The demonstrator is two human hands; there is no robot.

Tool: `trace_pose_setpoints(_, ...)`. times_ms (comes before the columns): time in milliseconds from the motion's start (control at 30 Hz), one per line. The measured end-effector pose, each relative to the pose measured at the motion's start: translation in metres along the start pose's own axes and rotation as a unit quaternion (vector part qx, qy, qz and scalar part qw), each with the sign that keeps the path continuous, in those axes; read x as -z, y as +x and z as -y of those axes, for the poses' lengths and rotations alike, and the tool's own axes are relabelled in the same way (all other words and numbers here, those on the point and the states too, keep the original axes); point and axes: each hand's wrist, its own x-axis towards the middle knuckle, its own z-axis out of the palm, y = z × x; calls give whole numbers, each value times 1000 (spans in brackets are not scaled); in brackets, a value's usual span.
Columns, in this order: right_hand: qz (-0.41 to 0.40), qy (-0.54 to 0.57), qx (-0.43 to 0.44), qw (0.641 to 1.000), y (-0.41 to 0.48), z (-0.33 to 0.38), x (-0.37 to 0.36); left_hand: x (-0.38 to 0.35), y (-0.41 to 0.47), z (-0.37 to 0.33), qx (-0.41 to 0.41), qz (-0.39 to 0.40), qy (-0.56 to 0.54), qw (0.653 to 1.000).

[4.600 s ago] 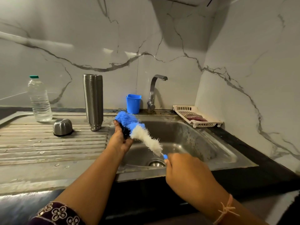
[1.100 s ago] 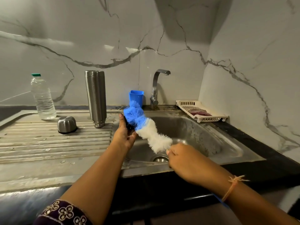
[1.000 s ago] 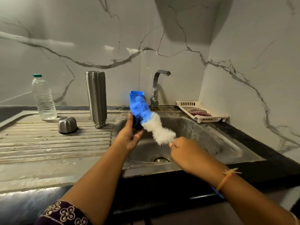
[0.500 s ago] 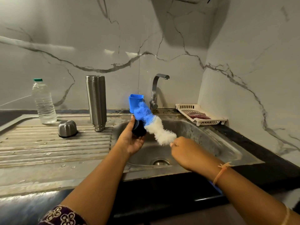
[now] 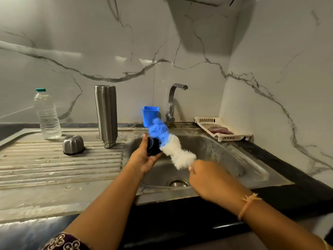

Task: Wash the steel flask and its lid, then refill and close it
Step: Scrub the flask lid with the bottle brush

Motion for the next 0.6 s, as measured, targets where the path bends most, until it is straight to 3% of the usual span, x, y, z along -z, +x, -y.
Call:
trace_pose_setpoints(133,37,-6,16,999,-20,0,-8,11,16,-12,-17,-89,-74,993)
trace_pose_setpoints(333,-16,-7,3,1000,-7,1,3,5,12,5,49,-37,64,996)
trace_pose_setpoints(600,18,-14,46,999,-30,13,-13,11,10,-9,-16,-82,-21,996)
